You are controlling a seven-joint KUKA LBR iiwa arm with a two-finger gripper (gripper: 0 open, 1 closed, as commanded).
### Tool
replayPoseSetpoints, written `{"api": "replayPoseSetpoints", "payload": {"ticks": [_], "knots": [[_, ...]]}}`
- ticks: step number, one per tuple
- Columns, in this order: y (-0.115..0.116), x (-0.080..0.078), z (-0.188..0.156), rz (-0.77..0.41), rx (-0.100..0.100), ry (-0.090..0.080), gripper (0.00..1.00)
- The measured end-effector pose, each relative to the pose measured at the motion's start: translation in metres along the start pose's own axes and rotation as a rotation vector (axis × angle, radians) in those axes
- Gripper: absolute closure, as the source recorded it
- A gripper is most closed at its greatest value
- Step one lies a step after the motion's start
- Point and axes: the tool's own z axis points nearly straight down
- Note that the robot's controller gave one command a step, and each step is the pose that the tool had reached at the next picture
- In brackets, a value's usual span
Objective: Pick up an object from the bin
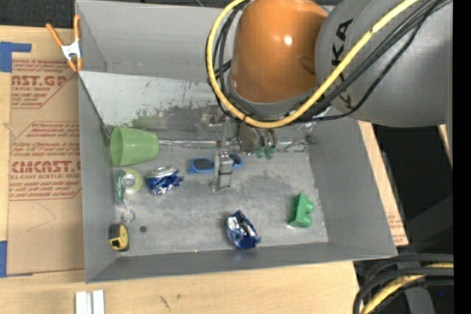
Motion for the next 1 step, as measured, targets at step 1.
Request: {"api": "replayPoseSetpoints", "payload": {"ticks": [1], "knots": [[0.0187,-0.0365,0.1499,0.038,0.000,0.008,0.00]]}}
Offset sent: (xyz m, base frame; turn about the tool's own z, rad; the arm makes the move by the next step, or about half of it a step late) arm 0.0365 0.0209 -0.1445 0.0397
